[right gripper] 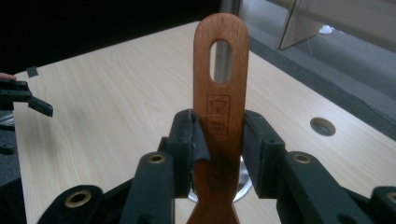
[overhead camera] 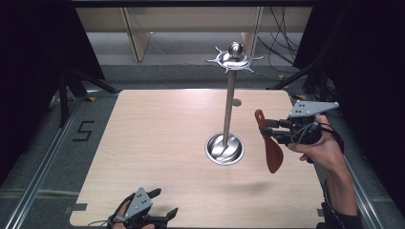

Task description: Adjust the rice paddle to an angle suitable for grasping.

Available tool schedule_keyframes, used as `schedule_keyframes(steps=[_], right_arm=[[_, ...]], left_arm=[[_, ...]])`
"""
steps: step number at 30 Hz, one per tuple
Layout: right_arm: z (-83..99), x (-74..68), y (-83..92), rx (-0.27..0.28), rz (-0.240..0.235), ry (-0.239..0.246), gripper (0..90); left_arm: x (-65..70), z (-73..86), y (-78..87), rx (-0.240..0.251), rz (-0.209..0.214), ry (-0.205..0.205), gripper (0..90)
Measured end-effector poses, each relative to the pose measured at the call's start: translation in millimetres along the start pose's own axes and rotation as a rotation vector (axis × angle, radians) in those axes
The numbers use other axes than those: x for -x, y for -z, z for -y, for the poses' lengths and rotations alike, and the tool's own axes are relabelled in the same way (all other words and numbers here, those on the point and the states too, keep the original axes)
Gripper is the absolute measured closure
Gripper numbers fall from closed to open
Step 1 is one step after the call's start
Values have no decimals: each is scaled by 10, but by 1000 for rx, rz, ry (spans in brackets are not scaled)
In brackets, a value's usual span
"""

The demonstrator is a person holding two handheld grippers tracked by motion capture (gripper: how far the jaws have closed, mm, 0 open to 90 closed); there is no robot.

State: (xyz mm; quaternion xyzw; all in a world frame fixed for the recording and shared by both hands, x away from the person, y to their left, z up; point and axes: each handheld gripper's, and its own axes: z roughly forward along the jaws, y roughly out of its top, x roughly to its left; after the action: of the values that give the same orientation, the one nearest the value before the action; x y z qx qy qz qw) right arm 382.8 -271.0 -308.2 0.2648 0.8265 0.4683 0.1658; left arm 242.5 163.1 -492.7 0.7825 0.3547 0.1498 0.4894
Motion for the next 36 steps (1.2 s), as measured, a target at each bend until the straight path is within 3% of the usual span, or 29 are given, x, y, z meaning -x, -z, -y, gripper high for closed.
schedule_keyframes(steps=[2,4,6,7,8,11,12,13,16,17,18,19,20,21,25,26,27,28,30,32,33,36], right_arm=[[-32,-22,6,19,2,-8,673],[-76,-13,17,40,13,29,673],[-115,-46,46,50,29,13,673],[-137,-46,69,45,25,11,673],[-152,-50,68,68,37,11,673],[-209,-38,102,75,50,39,673],[-227,-51,122,60,36,16,673],[-263,-38,131,69,43,48,673],[-293,-58,131,80,40,34,673],[-325,-62,146,86,49,39,673],[-325,-62,146,86,49,39,673],[-344,-68,162,78,42,42,673],[-360,-66,165,93,53,52,673],[-380,-65,182,90,48,52,673],[-449,-79,220,96,54,66,673],[-465,-81,229,99,55,63,673],[-478,-78,225,106,50,65,673],[-492,-92,243,95,45,47,673],[-522,-83,253,115,65,69,673],[-555,-76,274,116,63,77,673],[-566,-99,276,119,67,55,673],[-616,-91,300,122,59,75,673]], left_arm=[[1,1,-1,1,-2,3,148],[-1,2,-3,5,3,1,148],[-19,-1,6,-8,-4,-17,148],[-1,1,-6,12,5,8,148],[-19,-1,7,-8,-4,-16,148],[-8,-1,0,2,6,-4,148],[-6,0,-1,3,5,0,148],[-9,-1,2,-1,5,-5,148],[-22,-2,9,-11,-6,-20,148],[2,1,-8,16,4,10,148],[-25,-1,12,-15,-7,-25,148],[4,1,-7,16,6,9,148],[-25,-2,12,-15,-7,-25,148],[2,2,-8,15,4,11,148],[5,1,-5,15,3,11,148],[-26,-2,12,-15,-6,-25,148],[-25,-1,11,-14,-5,-22,148],[4,3,-8,15,5,13,148],[2,2,-9,13,5,11,148],[1,2,-9,14,5,12,148],[1,2,-9,13,5,12,148],[0,2,-9,15,5,13,148]])
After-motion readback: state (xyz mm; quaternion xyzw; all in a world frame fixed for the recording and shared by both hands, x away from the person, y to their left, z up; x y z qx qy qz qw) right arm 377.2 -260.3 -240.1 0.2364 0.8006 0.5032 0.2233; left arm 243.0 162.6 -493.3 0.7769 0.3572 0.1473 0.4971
